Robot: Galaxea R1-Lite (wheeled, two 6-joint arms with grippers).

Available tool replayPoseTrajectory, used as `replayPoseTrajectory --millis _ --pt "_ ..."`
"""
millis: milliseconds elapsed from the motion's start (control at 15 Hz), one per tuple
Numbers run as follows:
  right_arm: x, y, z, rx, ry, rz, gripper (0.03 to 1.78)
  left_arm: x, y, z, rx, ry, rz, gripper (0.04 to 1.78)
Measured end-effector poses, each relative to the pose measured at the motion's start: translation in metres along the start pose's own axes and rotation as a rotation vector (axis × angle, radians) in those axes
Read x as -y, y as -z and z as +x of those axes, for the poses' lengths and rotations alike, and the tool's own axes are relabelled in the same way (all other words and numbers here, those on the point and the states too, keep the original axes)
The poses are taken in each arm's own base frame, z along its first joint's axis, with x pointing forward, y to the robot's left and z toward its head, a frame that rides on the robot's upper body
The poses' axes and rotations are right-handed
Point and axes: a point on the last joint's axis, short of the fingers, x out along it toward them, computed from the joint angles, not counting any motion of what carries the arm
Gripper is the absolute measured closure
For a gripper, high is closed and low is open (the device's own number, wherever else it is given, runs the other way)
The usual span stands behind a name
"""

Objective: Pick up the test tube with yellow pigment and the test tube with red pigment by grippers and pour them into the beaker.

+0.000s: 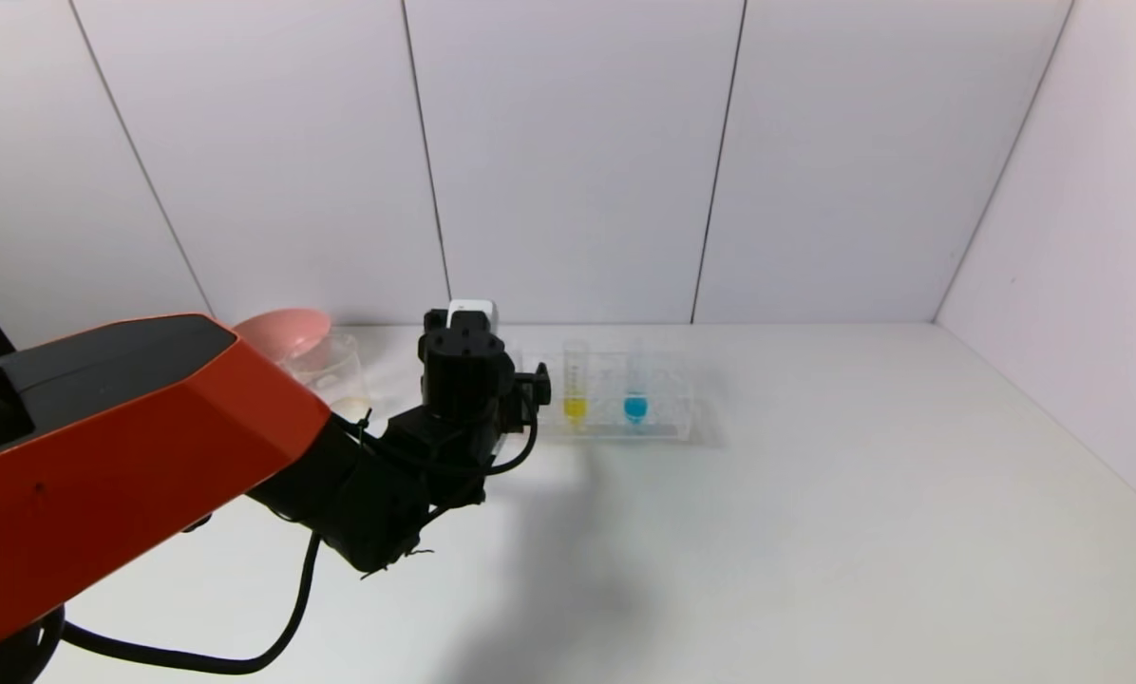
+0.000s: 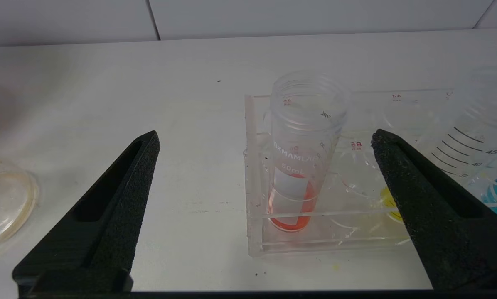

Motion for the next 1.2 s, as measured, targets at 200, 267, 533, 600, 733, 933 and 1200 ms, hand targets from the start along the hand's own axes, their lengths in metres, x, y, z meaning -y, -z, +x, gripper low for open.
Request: replayPoseTrajectory --millis 200,267,533,600,733,933,1200 --pt "0.000 0.000 0.000 0.000 0.000 0.000 0.10 0.003 0.003 0.001 0.007 0.006 -0.004 0.06" --pt "0.000 0.000 0.000 0.000 -0.001 0.000 0.10 0.004 0.004 0.000 0.005 0.010 -0.003 0.10" --pt "0.000 0.000 0.000 0.000 0.000 0.000 0.10 0.006 0.005 0.000 0.003 0.016 -0.002 0.52" --pt "0.000 0.000 0.000 0.000 0.000 0.000 0.10 0.007 0.006 -0.001 0.003 0.017 -0.003 0.68" --pt "0.000 0.000 0.000 0.000 0.000 0.000 0.10 0.008 0.006 -0.001 0.003 0.018 -0.003 1.09" --pt "0.000 0.000 0.000 0.000 0.000 0.000 0.10 0.011 0.006 -0.003 0.007 0.030 -0.003 1.39" --pt "0.000 0.000 0.000 0.000 0.000 0.000 0.10 0.021 -0.002 -0.009 0.049 0.051 0.000 1.40"
